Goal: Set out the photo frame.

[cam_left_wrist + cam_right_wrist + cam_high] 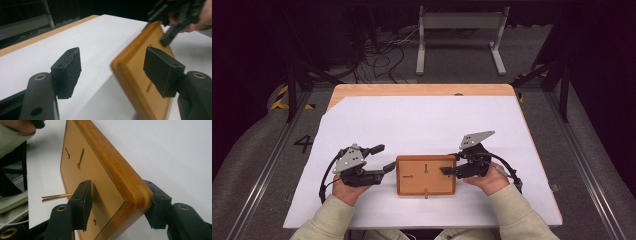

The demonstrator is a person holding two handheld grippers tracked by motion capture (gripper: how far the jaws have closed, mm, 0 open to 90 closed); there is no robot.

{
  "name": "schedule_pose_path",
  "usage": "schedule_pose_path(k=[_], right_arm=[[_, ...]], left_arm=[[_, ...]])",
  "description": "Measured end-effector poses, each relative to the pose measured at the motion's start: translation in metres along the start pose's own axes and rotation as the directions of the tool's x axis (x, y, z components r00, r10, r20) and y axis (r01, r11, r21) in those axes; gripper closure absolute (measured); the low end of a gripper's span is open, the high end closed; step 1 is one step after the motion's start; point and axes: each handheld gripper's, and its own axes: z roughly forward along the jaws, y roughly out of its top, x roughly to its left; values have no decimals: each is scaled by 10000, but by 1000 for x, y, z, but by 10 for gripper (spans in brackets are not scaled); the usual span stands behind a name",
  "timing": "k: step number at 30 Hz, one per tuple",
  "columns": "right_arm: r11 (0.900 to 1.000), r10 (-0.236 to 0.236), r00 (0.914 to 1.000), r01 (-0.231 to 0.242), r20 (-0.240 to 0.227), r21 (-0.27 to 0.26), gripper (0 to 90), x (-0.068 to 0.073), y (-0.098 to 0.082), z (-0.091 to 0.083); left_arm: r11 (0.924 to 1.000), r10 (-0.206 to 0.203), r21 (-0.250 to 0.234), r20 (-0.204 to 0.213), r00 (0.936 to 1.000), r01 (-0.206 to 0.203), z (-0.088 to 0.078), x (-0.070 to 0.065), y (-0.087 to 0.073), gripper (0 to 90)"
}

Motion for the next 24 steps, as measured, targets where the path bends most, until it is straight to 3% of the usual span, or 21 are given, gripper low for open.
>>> schedule_pose_path(k=[3, 8, 11, 16, 18, 21, 24], right_arm=[[9987, -505, 9986, 505, -164, 40, 512, 5, 0, -7], [9924, -1217, 9920, 1223, -335, 157, 571, 15, 0, -16], [9776, -2087, 9772, 2097, -399, 202, 600, 23, -1, -21], [9566, -2891, 9550, 2908, -662, 175, 641, 33, -5, -27], [9535, -2986, 9519, 3006, -690, 204, 647, 35, -6, -28], [9419, -3307, 9390, 3346, -940, 293, 667, 43, -8, -32], [9388, -3385, 9342, 3434, -1129, 265, 666, 46, -10, -33]], left_arm=[[9998, -119, 184, -402, 9991, 127, 1, 7, -5, 295], [9985, -456, 283, -637, 9969, 474, 2, 15, -8, 294], [9975, -585, 356, -685, 9959, 611, 3, 17, -9, 293], [9974, -552, 420, -609, 9966, 578, 4, 19, -10, 297], [9969, -611, 468, -547, 9966, 637, 5, 19, -11, 297], [9966, -591, 548, -523, 9969, 620, 7, 18, -11, 298], [9965, -517, 627, -501, 9974, 548, 8, 18, -11, 301]])
